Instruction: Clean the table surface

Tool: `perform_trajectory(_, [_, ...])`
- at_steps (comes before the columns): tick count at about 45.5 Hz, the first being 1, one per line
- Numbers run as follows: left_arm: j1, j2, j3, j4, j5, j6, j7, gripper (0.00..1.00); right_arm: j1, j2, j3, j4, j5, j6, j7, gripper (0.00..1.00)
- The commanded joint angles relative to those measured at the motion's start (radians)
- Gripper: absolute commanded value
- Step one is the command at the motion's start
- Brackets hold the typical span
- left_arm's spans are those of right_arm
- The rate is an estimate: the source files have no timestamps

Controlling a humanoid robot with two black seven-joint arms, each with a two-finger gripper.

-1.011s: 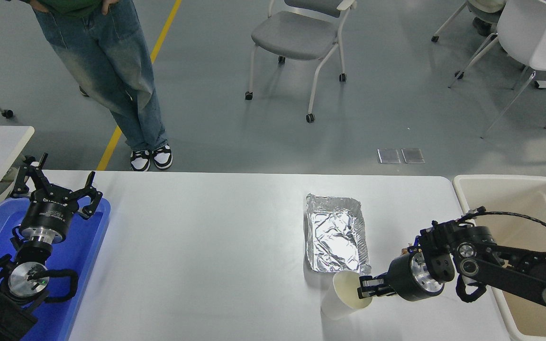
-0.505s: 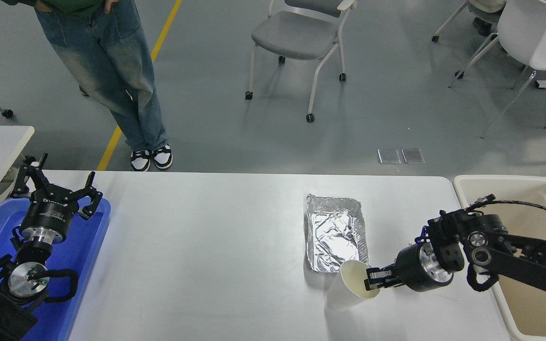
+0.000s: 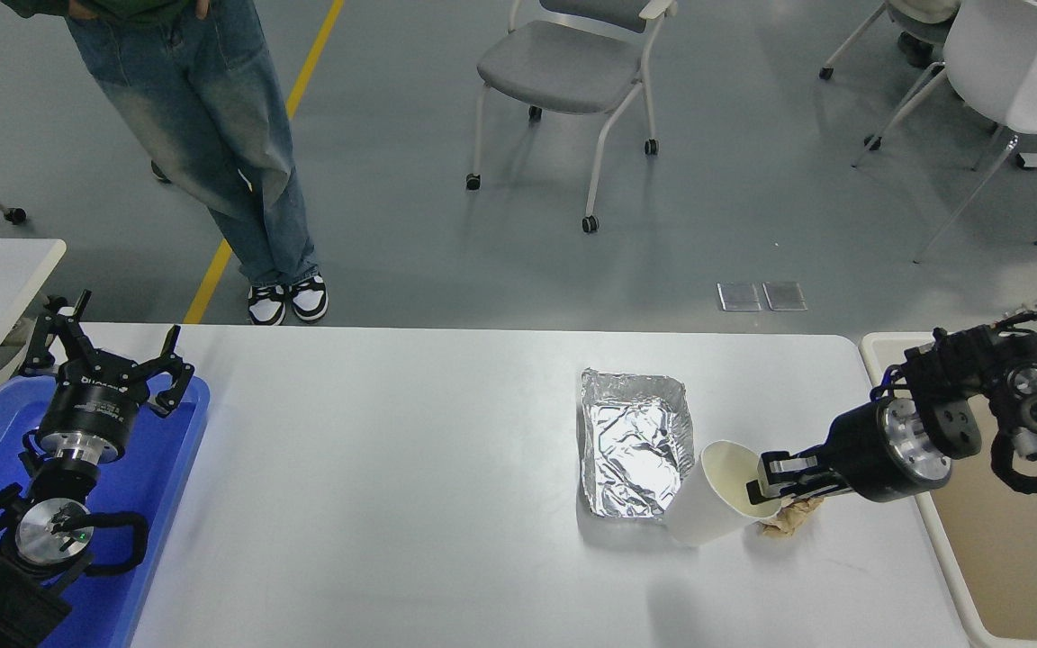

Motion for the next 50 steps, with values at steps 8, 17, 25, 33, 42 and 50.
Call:
perform_trajectory(8, [0.001,0.0,0.0,0.0,0.0,0.0,0.0,1.0,0.006,-0.136,0.082,0.013,0.07,0.016,0.02,0.0])
perform_trajectory(17, [0.0,0.0,0.0,0.0,0.0,0.0,0.0,1.0,0.003,-0.193,0.153,0.01,0.116,0.044,0.02,0.0])
perform_trajectory(25, [0.001,-0.001,0.0,0.0,0.0,0.0,-0.001,1.0,0.001,-0.214,0.185,0.0,0.153,0.042,0.026,0.0])
perform_trajectory(33, [0.0,0.0,0.0,0.0,0.0,0.0,0.0,1.0,-0.001,-0.248,0.233,-0.019,0.202,0.041,0.029,0.0])
perform_trajectory(42, [0.0,0.0,0.0,0.0,0.0,0.0,0.0,1.0,-0.001,-0.259,0.234,-0.098,0.231,0.035,0.072,0.0])
perform_trajectory(50, [0.0,0.0,0.0,0.0,0.0,0.0,0.0,1.0,-0.002,-0.257,0.239,-0.167,0.277,0.035,0.101,0.0])
